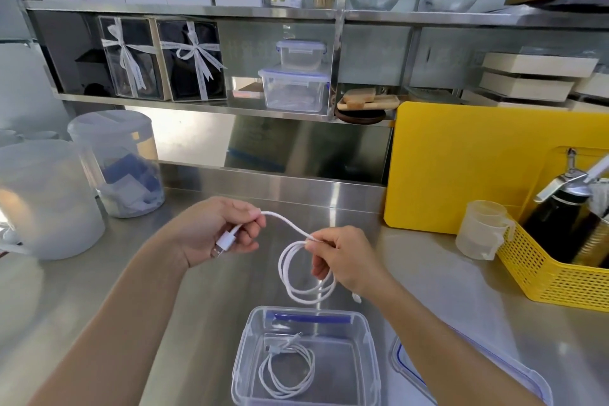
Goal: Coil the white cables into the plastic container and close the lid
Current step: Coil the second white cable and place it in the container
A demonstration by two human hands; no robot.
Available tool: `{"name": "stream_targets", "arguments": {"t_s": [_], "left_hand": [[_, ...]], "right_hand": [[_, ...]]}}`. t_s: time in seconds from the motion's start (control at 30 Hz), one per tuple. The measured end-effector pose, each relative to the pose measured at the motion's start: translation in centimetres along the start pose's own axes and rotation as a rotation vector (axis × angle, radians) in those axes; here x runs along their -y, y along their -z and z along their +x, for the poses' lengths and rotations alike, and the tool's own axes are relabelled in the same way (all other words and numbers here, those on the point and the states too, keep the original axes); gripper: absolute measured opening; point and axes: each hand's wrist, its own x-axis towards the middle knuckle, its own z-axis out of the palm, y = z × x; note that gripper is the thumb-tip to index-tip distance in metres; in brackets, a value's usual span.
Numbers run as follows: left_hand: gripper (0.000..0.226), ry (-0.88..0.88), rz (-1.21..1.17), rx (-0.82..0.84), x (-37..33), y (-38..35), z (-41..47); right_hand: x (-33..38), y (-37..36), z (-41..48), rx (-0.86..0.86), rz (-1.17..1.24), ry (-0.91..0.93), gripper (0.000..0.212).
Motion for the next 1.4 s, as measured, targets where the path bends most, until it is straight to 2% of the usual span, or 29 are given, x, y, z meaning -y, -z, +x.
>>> {"name": "stream_targets", "arguments": {"t_s": [0.1, 0.13, 0.17, 0.2, 0.27, 0.33, 0.37, 0.47, 0.53, 0.6, 0.73, 0.87, 1.0, 1.07, 1.17, 1.23, 1.3, 1.4], "left_hand": [[0.016, -0.029, 0.221, 0.119, 0.7, -0.4, -0.3], [0.023, -0.021, 0.295, 0.186, 1.3, -0.7, -0.5], [0.040, -0.011, 0.321, 0.245, 2.1, -1.0, -0.4], [0.050, -0.016, 0.286, 0.287, 3.1, -1.3, 0.0], [0.043, -0.036, 0.119, 0.324, 4.8, -2.5, 0.7], [0.028, -0.036, -0.028, 0.246, 5.8, -4.1, 1.2], [0.028, -0.044, -0.040, 0.182, 6.0, -5.0, 1.3], [0.019, -0.158, 0.098, -0.059, 6.3, -7.4, 1.3], [0.034, -0.230, 0.183, -0.234, 6.6, -8.1, 1.6], [0.040, -0.255, 0.264, -0.358, 6.7, -8.4, 1.8], [0.034, -0.293, 0.433, -0.449, 7.0, -8.8, 2.4], [0.024, -0.382, 0.456, -0.557, 7.8, -9.7, 3.0], [0.040, -0.334, 0.321, -0.585, 8.2, -10.3, 4.0], [0.037, -0.265, 0.184, -0.563, 8.1, -10.7, 4.1], [0.035, -0.139, 0.029, -0.486, 8.3, -10.9, 4.5], [0.031, -0.001, -0.081, -0.359, 8.6, -10.4, 4.8], [0.017, 0.157, -0.258, -0.172, 8.5, -9.8, 4.7], [0.029, 0.270, -0.675, -0.001, 7.9, -8.6, 4.0]], "right_hand": [[-0.5, 0.7, 0.3, -0.012, 0.077, -0.032, 0.024], [-0.7, 1.0, 0.3, -0.007, 0.100, -0.047, 0.023], [-0.8, 1.2, 0.2, -0.001, 0.117, -0.059, 0.022], [-0.8, 1.3, 0.2, 0.006, 0.135, -0.067, 0.022], [-0.7, 1.1, 0.1, 0.024, 0.197, -0.058, 0.019], [-0.6, 0.9, 0.2, 0.009, 0.237, -0.041, 0.017], [-0.6, 0.9, 0.3, -0.009, 0.224, -0.035, 0.017], [-0.8, 1.0, 0.2, -0.031, 0.178, -0.015, 0.020], [-1.0, 1.3, 0.0, -0.046, 0.184, -0.010, 0.022], [-1.2, 1.4, -0.2, -0.064, 0.157, 0.007, 0.024], [-1.7, 0.8, -0.8, -0.105, 0.023, 0.042, 0.026], [-1.9, 0.0, -1.1, -0.145, -0.126, 0.182, 0.023], [-2.9, -0.5, -1.1, -0.239, -0.299, 0.333, 0.026], [-3.6, -0.7, -1.3, -0.267, -0.357, 0.386, 0.031], [-4.5, -0.8, -1.3, -0.341, -0.492, 0.520, 0.020], [-4.9, -0.4, -1.2, -0.421, -0.502, 0.622, 0.013], [-5.0, 0.3, -1.2, -0.473, -0.442, 0.700, 0.015], [-5.7, 0.9, -1.4, -0.402, -0.372, 0.734, 0.014]]}}
